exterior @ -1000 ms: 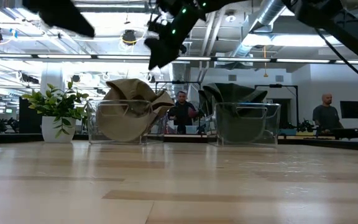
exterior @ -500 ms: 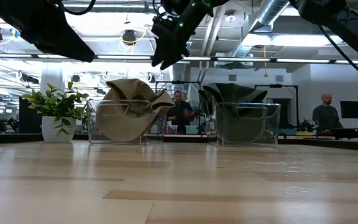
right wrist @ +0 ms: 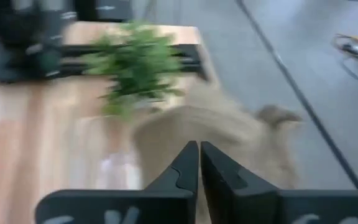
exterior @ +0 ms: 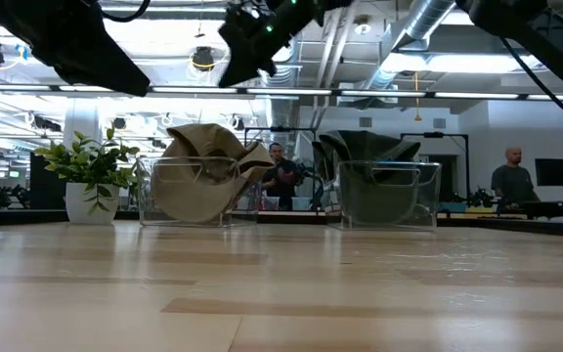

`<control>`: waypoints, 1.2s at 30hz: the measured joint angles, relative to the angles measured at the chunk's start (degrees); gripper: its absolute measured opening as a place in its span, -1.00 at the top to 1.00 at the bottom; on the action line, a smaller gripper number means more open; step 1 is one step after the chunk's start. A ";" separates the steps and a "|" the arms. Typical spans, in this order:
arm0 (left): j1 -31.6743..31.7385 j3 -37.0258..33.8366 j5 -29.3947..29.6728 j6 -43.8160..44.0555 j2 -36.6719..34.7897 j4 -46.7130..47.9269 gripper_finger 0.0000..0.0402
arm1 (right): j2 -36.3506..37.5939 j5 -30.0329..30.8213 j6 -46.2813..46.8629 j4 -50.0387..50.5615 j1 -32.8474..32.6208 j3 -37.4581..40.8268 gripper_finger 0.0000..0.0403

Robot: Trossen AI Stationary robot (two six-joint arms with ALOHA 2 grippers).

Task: Pick & Place hat
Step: Put the brown cap into the left transparent bin, then return to Home Position

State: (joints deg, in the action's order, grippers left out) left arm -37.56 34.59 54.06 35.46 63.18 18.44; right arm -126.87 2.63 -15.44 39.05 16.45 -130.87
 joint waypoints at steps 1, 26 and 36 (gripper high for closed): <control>0.00 0.00 -0.11 0.00 0.00 -0.09 0.21 | -0.10 0.09 0.24 -0.37 0.95 0.00 0.96; -1.64 0.00 -3.15 -0.05 -0.04 -0.69 0.21 | -13.49 11.87 5.45 -11.12 8.16 2.73 1.00; -1.64 0.00 -3.14 -0.11 -0.04 -0.48 0.21 | -7.97 15.58 1.47 -12.84 5.65 2.71 1.00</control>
State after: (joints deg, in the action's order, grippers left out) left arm -39.20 34.59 50.92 35.35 63.13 17.96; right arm -134.84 18.21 -13.98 26.21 22.10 -128.16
